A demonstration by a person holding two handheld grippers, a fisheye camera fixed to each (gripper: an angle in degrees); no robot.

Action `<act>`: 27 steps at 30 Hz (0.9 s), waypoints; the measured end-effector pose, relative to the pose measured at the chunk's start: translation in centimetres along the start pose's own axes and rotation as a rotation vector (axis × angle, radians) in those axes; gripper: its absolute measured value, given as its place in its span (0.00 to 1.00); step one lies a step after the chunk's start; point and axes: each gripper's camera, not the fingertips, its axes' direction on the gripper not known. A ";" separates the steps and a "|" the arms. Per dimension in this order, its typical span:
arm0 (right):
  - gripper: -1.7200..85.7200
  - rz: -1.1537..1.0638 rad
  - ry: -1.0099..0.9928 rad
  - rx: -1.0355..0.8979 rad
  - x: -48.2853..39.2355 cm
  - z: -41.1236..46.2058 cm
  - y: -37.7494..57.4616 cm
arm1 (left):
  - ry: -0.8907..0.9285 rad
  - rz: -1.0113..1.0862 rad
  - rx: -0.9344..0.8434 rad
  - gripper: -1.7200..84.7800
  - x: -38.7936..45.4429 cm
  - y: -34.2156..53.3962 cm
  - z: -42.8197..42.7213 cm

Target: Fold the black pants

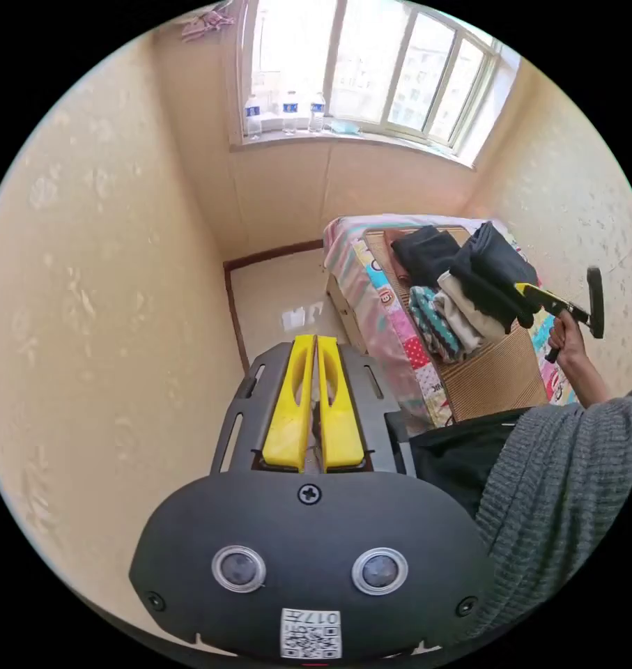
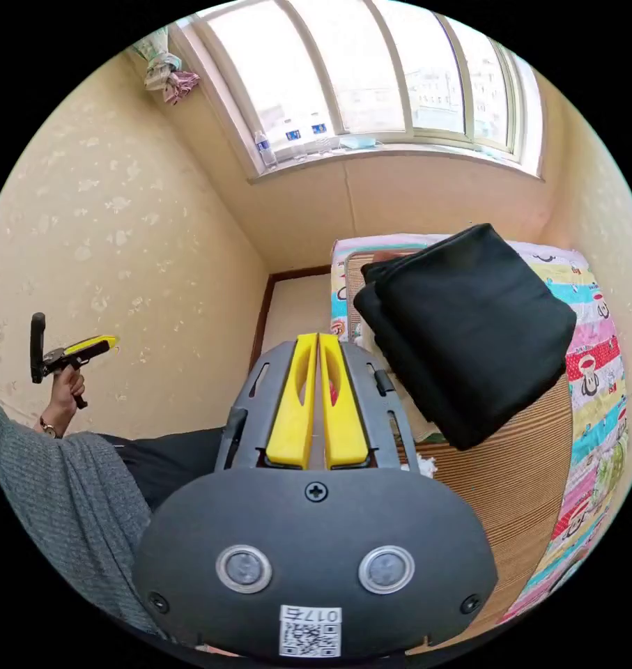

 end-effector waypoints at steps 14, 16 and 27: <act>0.02 -0.206 0.385 -0.207 -1.2 17.6 -7.0 | 0.425 -0.026 0.123 0.07 -15.3 -5.8 -9.1; 0.02 -0.151 0.429 -0.242 1.0 20.4 -7.6 | 0.427 -0.001 0.135 0.08 -15.6 -6.7 -10.3; 0.03 0.281 0.164 -0.198 18.0 38.9 -14.2 | 0.576 0.117 0.212 0.02 -15.6 -15.4 -14.5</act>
